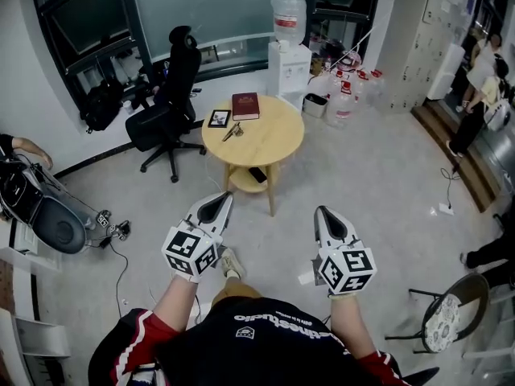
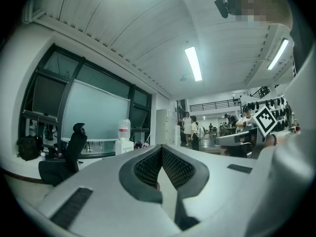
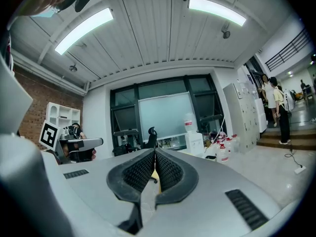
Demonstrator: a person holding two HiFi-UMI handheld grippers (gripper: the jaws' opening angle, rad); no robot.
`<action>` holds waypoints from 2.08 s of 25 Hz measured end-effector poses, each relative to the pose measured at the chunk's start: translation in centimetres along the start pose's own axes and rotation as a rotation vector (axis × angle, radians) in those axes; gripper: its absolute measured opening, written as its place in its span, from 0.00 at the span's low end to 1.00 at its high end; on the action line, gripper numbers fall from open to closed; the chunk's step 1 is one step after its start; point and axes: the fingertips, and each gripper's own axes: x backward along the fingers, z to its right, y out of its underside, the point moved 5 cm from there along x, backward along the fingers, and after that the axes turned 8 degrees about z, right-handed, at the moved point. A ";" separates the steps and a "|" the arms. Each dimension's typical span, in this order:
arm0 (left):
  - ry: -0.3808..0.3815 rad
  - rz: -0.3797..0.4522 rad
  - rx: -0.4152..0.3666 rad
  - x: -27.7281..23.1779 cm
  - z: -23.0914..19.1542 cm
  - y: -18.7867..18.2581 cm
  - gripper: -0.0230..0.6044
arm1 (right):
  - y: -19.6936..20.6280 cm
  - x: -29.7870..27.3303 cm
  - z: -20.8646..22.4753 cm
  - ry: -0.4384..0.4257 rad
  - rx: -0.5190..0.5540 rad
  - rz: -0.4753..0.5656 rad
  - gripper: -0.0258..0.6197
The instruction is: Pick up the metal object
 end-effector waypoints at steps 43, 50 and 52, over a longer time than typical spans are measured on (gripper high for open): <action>-0.083 0.012 0.033 -1.9 -6.2 0.3 0.06 | 0.4 -7.3 -0.9 -0.102 -0.006 -0.034 0.08; -0.076 0.012 0.027 -4.6 -7.6 0.0 0.06 | 0.0 -9.8 0.5 -0.091 -0.004 -0.034 0.08; -0.088 0.009 0.036 -5.1 -8.4 0.5 0.06 | 0.3 -10.8 0.9 -0.093 -0.003 -0.042 0.08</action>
